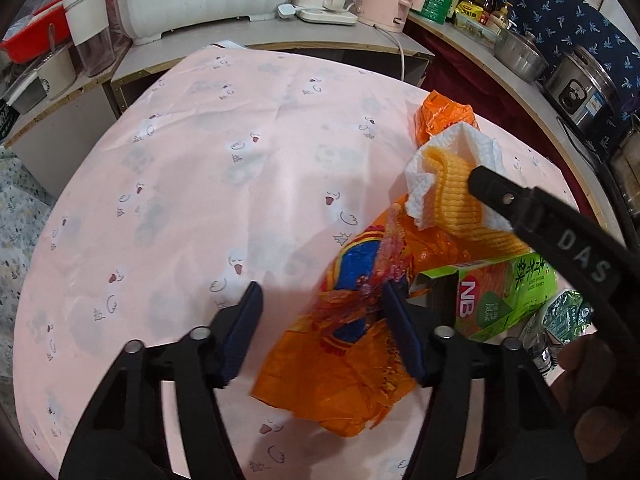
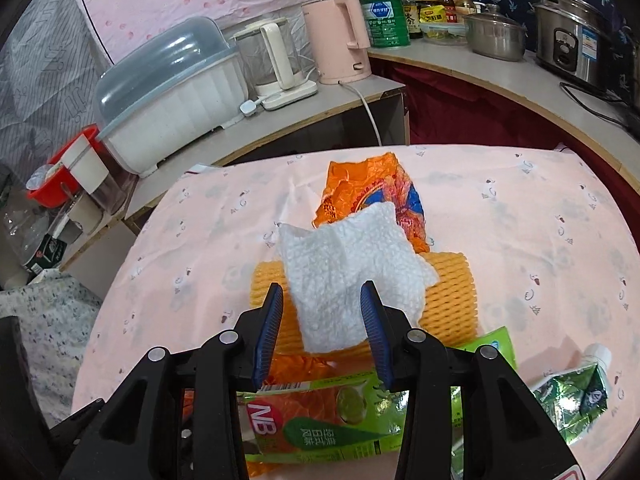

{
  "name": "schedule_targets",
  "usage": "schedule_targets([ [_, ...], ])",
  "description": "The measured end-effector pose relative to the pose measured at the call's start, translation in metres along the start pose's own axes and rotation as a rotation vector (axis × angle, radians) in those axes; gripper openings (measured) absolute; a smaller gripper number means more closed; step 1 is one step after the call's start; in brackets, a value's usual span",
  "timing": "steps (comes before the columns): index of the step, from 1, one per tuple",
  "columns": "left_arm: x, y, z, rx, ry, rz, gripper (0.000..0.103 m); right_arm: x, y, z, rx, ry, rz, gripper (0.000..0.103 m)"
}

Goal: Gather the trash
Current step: 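Grasp the white paper towel with the right gripper while the left grasps the orange snack bag, then carry the paper towel and orange snack bag over the trash bin with both grippers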

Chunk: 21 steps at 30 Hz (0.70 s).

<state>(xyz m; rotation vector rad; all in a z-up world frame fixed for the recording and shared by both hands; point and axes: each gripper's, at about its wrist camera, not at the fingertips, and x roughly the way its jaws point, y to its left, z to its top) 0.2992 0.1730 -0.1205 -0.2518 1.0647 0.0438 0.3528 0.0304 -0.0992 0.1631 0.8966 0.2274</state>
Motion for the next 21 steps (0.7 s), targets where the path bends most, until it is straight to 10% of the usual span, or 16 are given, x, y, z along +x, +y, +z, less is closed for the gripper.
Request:
schedule_targets([
  [7, -0.003, -0.009, -0.006, 0.014, 0.008, -0.019, 0.009, -0.009, -0.011, -0.015, 0.005, 0.006, -0.005, 0.003],
  [21, -0.066, -0.037, -0.034, 0.06, -0.06, -0.065, 0.006, -0.105, -0.034, -0.042, 0.059, -0.112, -0.004, 0.002],
])
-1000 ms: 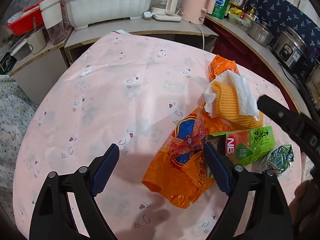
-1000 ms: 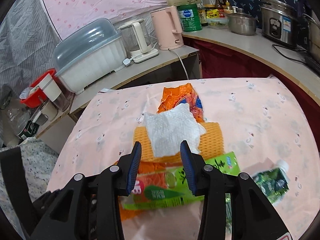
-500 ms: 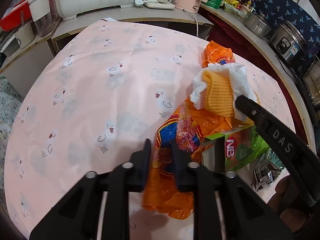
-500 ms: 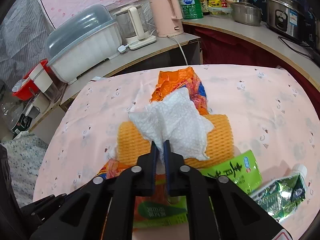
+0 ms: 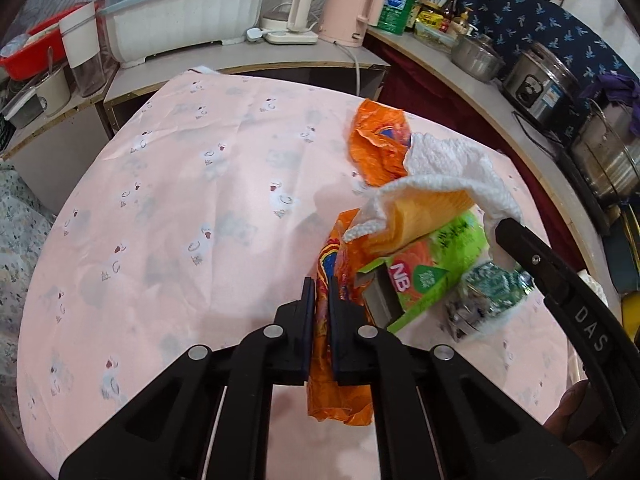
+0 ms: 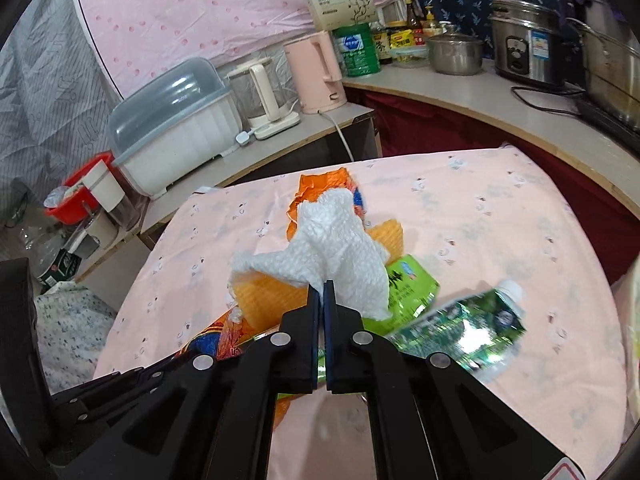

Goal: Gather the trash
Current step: 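Carry the paper towel and orange snack bag over the trash bin with both grippers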

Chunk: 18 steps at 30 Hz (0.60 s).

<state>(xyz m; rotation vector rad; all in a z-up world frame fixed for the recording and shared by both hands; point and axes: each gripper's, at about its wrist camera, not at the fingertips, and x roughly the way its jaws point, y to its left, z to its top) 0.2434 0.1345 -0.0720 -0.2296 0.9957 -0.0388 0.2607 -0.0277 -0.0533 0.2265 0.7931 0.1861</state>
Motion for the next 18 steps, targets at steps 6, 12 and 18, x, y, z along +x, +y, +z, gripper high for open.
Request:
schedule_targets([
  [6, -0.026, -0.029, -0.02, 0.058, -0.018, -0.013, 0.006, -0.044, -0.02, -0.012, 0.029, -0.046, -0.012, 0.002],
  [12, -0.05, -0.057, -0.034, 0.102, -0.052, -0.025, 0.006, -0.084, -0.042, -0.019, 0.058, -0.103, -0.027, 0.002],
  [18, -0.077, -0.084, -0.038, 0.145, -0.101, -0.043, 0.006, -0.124, -0.069, -0.023, 0.104, -0.169, -0.044, 0.002],
])
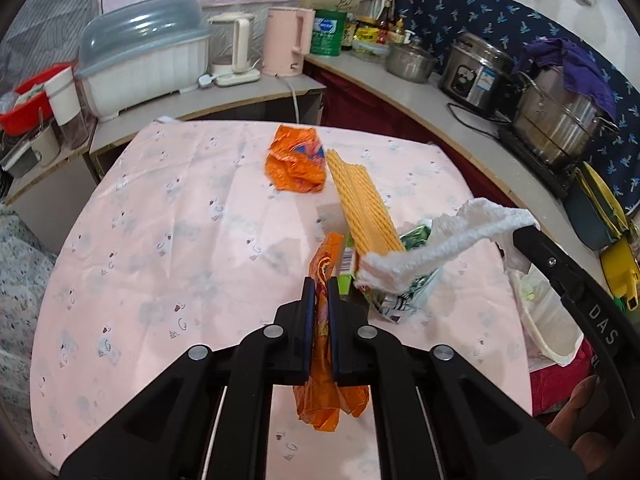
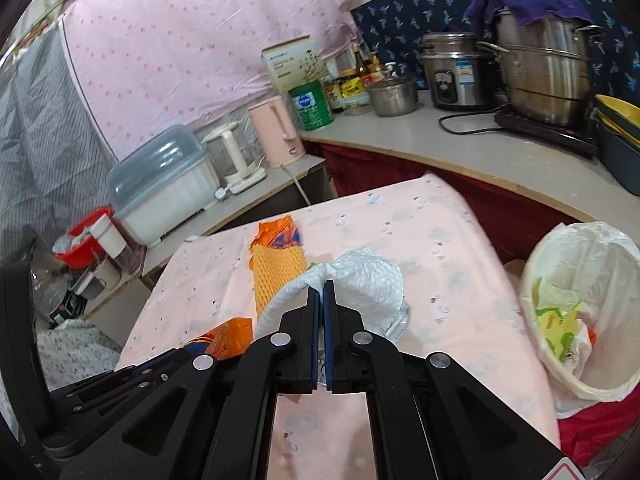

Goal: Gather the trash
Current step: 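Carry the paper towel and orange snack bag over the trash bin with both grippers, then open both grippers to drop the paper towel and snack bag into the bin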

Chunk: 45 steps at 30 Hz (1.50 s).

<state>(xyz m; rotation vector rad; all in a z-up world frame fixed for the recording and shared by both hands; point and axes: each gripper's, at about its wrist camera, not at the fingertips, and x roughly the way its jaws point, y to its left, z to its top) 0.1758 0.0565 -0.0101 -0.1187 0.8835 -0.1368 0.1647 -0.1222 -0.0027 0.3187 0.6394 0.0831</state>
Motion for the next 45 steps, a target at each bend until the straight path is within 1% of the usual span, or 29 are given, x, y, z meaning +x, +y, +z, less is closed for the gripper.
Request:
schedule_targets([
  [9, -0.031, -0.046, 0.003, 0.072, -0.059, -0.049, 0.006, -0.044, -0.043, 0.008, 0.069, -0.082, -0.029, 0.002],
  [20, -0.05, -0.1, 0.001, 0.149, -0.088, -0.114, 0.006, -0.079, -0.089, 0.005, 0.133, -0.128, -0.068, 0.002],
  [30, -0.045, -0.151, -0.002, 0.221, -0.081, -0.154, 0.006, -0.104, -0.126, 0.004, 0.179, -0.166, -0.116, 0.002],
  [41, -0.023, -0.217, -0.01, 0.315, -0.042, -0.207, 0.006, -0.125, -0.178, 0.002, 0.242, -0.193, -0.19, 0.002],
  [45, -0.013, -0.241, -0.012, 0.344, -0.024, -0.237, 0.006, -0.13, -0.199, 0.002, 0.271, -0.198, -0.216, 0.002],
])
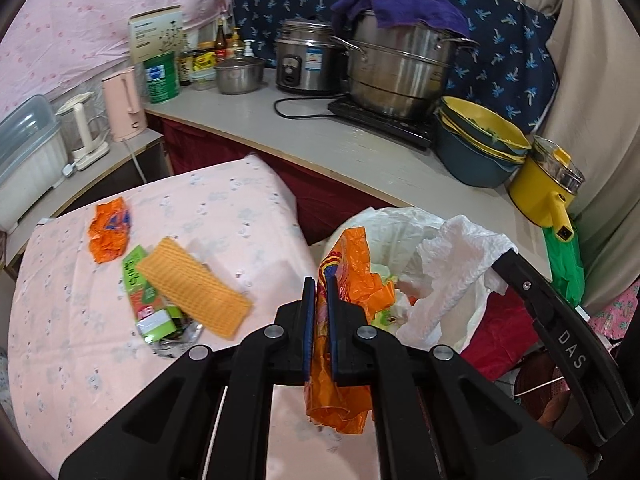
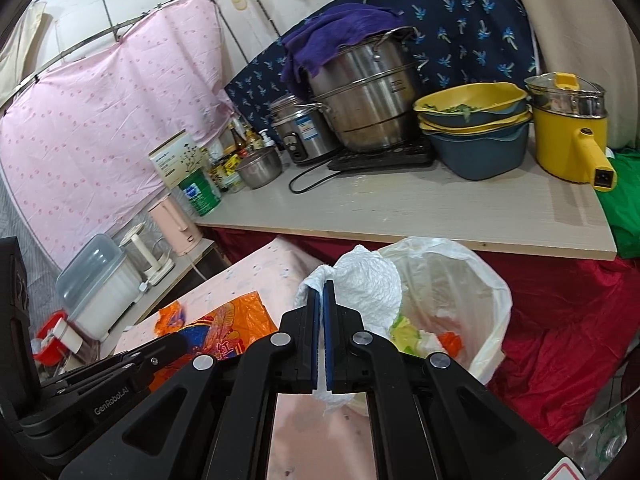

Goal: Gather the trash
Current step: 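Open both grippers to drop the paper towel and snack bag into the bin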

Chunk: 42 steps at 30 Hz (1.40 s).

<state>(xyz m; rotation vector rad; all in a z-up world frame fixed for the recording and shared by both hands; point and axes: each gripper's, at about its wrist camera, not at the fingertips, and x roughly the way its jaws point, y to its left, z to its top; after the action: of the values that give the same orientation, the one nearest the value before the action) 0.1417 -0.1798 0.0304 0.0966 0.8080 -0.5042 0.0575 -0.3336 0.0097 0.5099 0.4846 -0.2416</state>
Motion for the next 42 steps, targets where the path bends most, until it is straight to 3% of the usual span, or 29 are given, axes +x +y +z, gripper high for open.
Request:
schedule_targets([
  [11, 0.048, -0.036, 0.011, 0.035, 0.058, -0.065, 0.006, 0.013, -0.039, 0.005, 0.052, 0.011, -0.058, 0.002],
  [24, 0.091, -0.052, 0.016, 0.038, 0.104, -0.088, 0.008, 0.038, -0.054, 0.004, 0.069, 0.048, -0.092, 0.002],
  [25, 0.093, -0.052, 0.016, 0.035, 0.105, -0.088, 0.01, 0.04, -0.054, 0.004, 0.068, 0.051, -0.092, 0.002],
  [28, 0.099, -0.049, 0.015, 0.026, 0.106, -0.07, 0.03, 0.043, -0.053, 0.003, 0.069, 0.052, -0.098, 0.008],
  [34, 0.099, -0.042, 0.014, 0.013, 0.096, -0.045, 0.048, 0.047, -0.05, 0.003, 0.077, 0.047, -0.106, 0.018],
  [42, 0.092, -0.034, 0.013, 0.002, 0.083, -0.027, 0.052, 0.046, -0.041, 0.005, 0.059, 0.048, -0.099, 0.02],
])
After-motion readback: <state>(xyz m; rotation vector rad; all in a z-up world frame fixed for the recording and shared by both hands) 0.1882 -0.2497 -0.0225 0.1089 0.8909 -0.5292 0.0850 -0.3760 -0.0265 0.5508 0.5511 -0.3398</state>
